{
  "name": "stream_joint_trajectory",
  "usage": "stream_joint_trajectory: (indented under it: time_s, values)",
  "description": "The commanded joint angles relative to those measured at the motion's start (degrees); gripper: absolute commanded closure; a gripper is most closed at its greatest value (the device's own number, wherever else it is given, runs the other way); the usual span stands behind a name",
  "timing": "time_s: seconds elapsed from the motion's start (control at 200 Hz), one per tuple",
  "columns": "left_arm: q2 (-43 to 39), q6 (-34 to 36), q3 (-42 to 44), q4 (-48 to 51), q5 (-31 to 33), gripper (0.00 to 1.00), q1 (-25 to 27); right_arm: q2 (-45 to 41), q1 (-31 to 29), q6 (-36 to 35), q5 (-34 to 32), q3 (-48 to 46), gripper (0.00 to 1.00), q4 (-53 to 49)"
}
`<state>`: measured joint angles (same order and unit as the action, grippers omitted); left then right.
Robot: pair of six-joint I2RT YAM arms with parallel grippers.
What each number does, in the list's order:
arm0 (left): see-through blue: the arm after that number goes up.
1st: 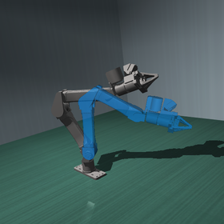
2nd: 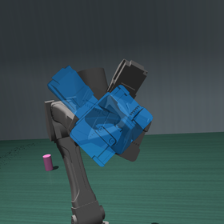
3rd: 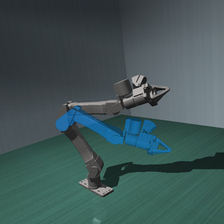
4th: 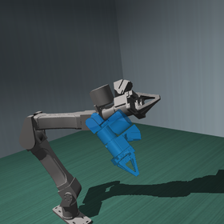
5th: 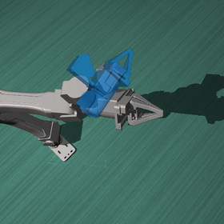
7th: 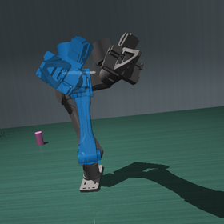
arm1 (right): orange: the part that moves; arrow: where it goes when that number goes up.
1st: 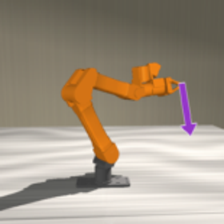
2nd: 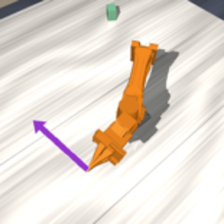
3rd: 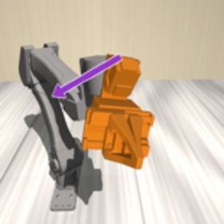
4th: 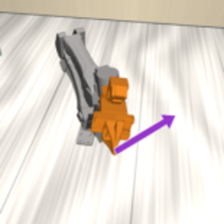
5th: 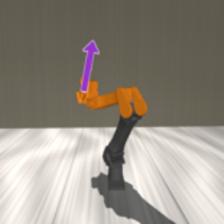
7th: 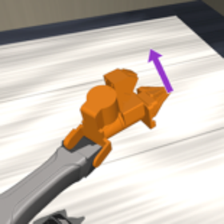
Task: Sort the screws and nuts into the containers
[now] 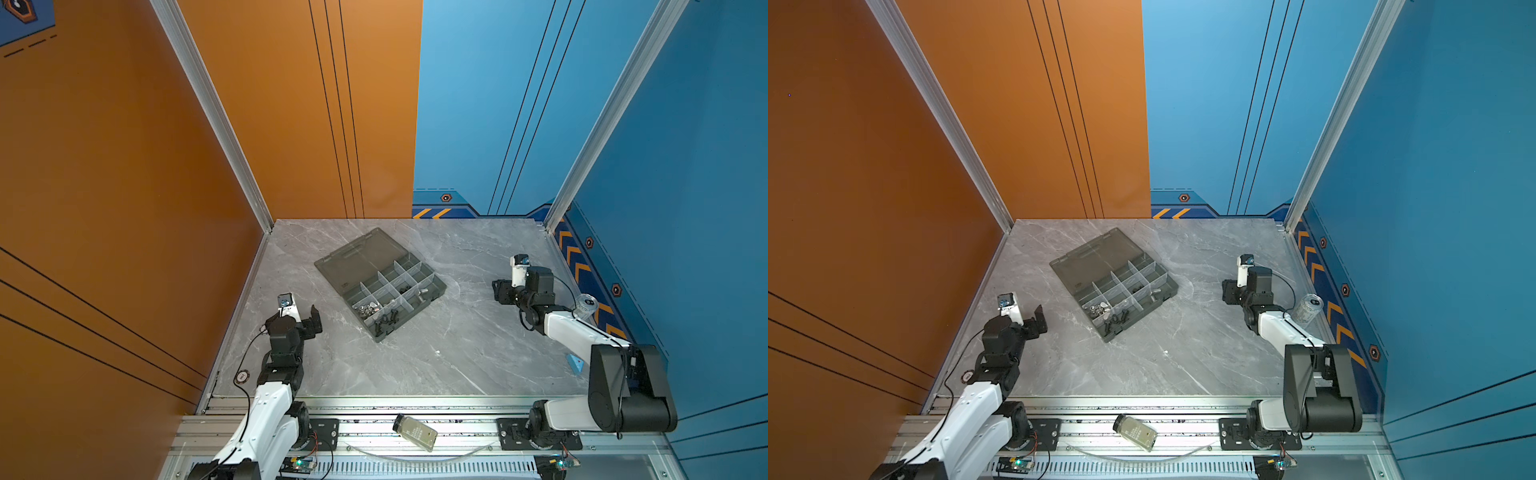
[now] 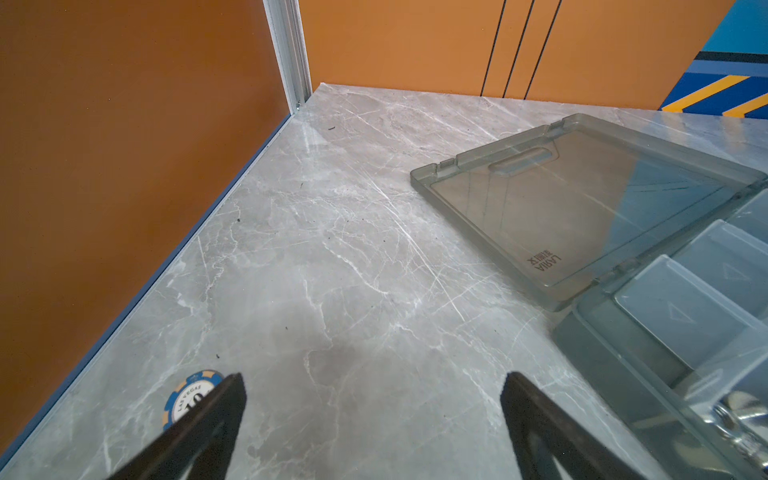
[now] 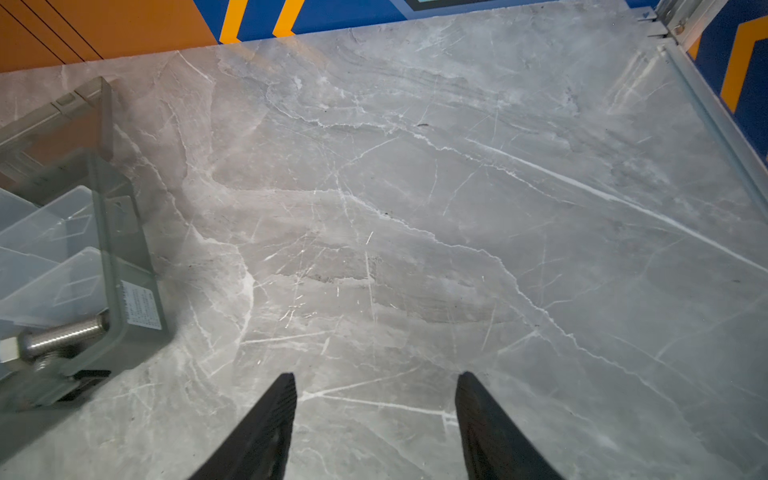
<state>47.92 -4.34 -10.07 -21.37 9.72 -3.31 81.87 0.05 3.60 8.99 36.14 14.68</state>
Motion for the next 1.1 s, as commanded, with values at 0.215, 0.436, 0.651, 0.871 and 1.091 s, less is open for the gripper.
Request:
stream_joint_trajectory:
  time_s: [0.215, 0.436, 0.651, 0.871, 1.091]
  values:
    - [12.9, 0.5, -1.5, -15.0, -6.2, 0.02, -1.7, 5.0, 1.5, -0.6, -4.6, -6.3, 0.36, 20.1]
    - [22.9, 2.4, -0.5, -31.8, -8.9, 0.02, -1.7, 4.6, 2.7, 0.6, -3.9, -7.4, 0.35, 21.8]
    - [26.7, 2.3, -2.8, -33.0, -13.4, 0.02, -1.7, 4.0, 0.4, -0.4, -9.4, -10.7, 0.35, 27.1]
    - [38.8, 2.1, -0.8, -49.8, -12.4, 0.02, -0.1, 6.5, -0.6, -0.3, -12.6, -14.4, 0.33, 36.3]
    - [41.4, 1.5, -3.3, -46.8, -8.0, 0.02, 0.8, 5.9, -0.6, -0.4, -12.6, -14.1, 0.28, 34.5]
